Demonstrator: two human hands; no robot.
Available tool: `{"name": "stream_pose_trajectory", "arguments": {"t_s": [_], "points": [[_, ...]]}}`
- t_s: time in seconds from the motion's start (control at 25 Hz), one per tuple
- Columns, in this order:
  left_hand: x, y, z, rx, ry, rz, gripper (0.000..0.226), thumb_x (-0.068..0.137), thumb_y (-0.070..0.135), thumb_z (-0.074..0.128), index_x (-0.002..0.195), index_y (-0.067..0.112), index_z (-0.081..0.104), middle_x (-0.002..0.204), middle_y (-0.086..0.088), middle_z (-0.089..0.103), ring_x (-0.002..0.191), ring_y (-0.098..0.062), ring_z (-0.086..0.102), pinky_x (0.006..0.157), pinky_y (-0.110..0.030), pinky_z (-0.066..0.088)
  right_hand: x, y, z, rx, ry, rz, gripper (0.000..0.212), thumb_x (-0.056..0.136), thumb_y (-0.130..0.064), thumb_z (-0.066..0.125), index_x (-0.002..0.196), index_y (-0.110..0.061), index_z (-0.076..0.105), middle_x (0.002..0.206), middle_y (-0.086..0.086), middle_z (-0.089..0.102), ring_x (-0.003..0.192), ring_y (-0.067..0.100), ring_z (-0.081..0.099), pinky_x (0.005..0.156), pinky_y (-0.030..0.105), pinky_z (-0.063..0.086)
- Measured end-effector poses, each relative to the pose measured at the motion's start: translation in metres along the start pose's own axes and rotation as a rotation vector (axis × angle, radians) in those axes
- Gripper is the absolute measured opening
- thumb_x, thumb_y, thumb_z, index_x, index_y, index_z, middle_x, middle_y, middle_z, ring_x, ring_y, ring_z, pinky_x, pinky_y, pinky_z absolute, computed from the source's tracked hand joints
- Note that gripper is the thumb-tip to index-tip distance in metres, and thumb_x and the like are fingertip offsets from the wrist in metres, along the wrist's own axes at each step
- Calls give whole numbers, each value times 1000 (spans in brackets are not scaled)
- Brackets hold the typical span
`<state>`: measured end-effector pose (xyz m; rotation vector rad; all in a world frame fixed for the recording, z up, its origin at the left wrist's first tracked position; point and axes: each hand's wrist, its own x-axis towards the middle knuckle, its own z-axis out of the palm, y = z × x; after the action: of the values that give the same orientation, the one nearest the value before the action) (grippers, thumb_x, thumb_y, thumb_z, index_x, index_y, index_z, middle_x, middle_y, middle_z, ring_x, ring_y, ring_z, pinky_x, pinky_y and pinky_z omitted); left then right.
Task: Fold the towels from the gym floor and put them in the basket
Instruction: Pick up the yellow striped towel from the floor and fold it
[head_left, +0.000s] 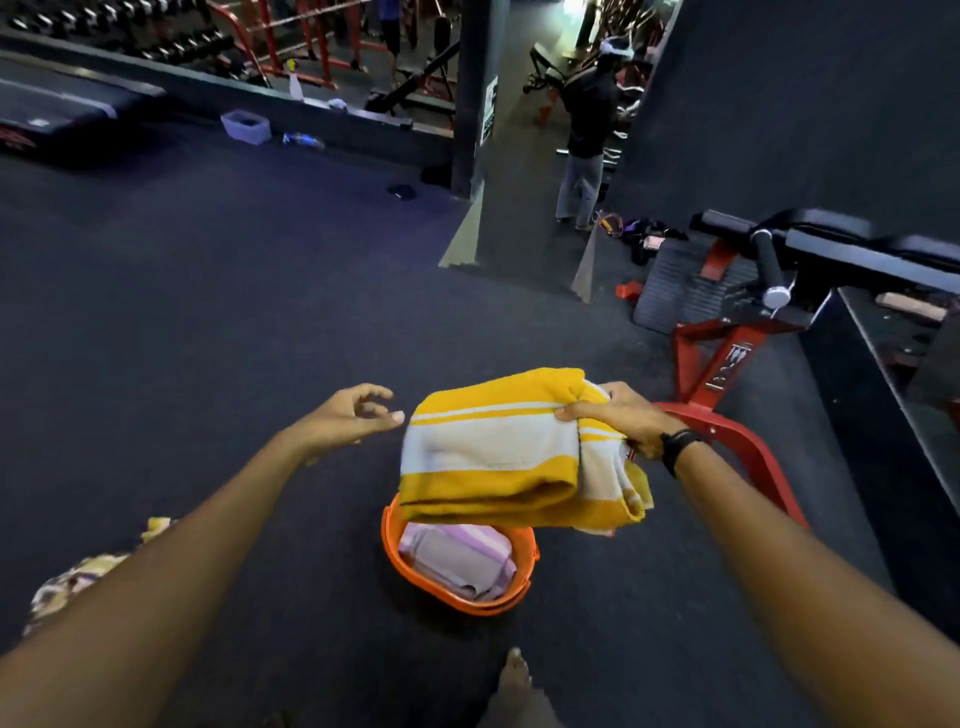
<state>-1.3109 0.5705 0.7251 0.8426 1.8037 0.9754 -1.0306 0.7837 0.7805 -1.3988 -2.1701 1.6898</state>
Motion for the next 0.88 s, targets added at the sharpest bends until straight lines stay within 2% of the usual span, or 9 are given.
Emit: {"name": "stream_pose_trajectory", "arguments": {"t_s": [0.08,0.16,0.32,0.48,0.6,0.72,0.76,0.84,0.88], "points": [[23,-21,10,119,8,-56,56,73,48,75,119,22,55,108,0,62,101,-11,59,76,-21,45,26,25,0,-54,27,79,28,73,-25,80,84,-2,68,74,8,68,63,17,62,55,23,49],[44,-47,19,213,-17,-137,43,82,39,72,117,21,56,109,-2,63,106,-15,59,86,-24,44,55,55,-3,-132,47,156,24,73,-25,79,67,-11,61,62,0,55,53,11,51,43,18,38],[72,-99,29,308,-33,-296,32,84,35,70,109,23,56,101,0,65,102,-16,60,89,-28,46,112,125,-8,-405,76,302,43,55,-55,77,61,-18,56,70,2,56,69,19,55,59,28,40],[109,-160,46,307,-78,-390,27,87,23,67,110,13,57,94,-2,62,82,-10,55,67,-16,43,156,191,16,-537,104,445,46,68,-49,77,87,-9,63,92,10,66,92,29,65,68,30,46],[149,-195,51,354,-131,-397,26,89,21,65,111,11,56,93,-4,61,80,-13,55,66,-20,44,191,229,53,-523,81,485,50,70,-50,75,99,-10,65,101,12,67,97,29,64,73,31,46],[188,-235,61,402,-233,-386,18,90,26,63,104,22,53,87,7,58,84,-13,58,69,-17,44,231,260,85,-389,-77,466,26,73,-39,79,80,-18,67,88,5,69,87,24,64,76,32,49],[202,-236,64,436,-245,-335,14,91,26,61,102,24,53,83,12,56,80,-10,58,66,-11,42,246,271,92,-384,-154,455,30,71,-40,81,88,-20,68,96,4,70,92,22,64,81,32,50],[240,-247,62,496,-333,-283,13,93,26,58,105,23,56,88,11,60,80,-6,58,68,-9,43,275,299,104,-406,-272,470,86,59,-54,84,130,-14,54,134,9,56,120,23,54,99,31,41],[237,-277,85,558,-356,-314,20,94,30,56,113,21,57,99,6,63,88,-10,61,77,-15,47,289,313,112,-437,-307,487,104,57,-57,83,141,-12,42,144,9,46,130,24,46,104,31,36]]}}
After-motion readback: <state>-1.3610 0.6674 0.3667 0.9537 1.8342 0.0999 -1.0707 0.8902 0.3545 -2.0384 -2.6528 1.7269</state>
